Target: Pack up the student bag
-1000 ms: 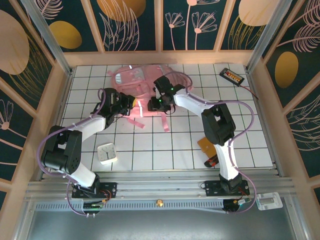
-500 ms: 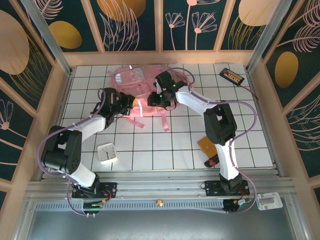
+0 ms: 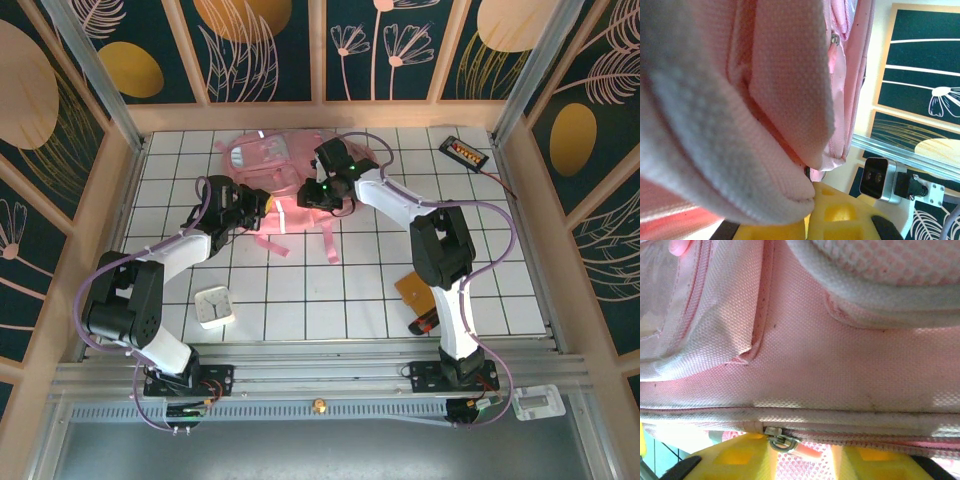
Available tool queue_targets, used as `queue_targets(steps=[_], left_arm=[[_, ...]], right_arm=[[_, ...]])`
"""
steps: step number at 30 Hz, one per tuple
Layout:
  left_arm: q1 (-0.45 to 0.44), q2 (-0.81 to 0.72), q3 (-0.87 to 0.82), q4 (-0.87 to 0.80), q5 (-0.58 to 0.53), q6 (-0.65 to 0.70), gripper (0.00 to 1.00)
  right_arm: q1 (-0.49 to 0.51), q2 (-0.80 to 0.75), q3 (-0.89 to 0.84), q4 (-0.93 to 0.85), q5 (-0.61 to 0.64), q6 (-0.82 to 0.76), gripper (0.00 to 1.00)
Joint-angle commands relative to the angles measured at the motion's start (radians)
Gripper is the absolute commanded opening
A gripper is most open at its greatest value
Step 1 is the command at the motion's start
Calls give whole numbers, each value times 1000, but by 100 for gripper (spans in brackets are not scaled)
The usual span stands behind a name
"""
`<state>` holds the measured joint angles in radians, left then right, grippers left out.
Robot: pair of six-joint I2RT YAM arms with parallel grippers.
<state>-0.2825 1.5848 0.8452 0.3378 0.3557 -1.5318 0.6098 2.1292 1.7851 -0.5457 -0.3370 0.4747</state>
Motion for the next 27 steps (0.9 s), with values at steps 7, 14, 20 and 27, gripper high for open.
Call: queue_targets(steps=[7,14,20,27], left_arm=[[-13,-58,-15,91,69,-30,0],[-10,-66,-32,98,69,-34,0],[-11,-65,-34,101,72,-33,0],[-11,-57,-25,100,80,-31,0]], right_arm=[[1,6,71,-70,104,-16,20],[3,5,70,-57,81,-12,10],[3,-2,45,-14,20,-7,16],[2,23,51,-12,0,6,21]])
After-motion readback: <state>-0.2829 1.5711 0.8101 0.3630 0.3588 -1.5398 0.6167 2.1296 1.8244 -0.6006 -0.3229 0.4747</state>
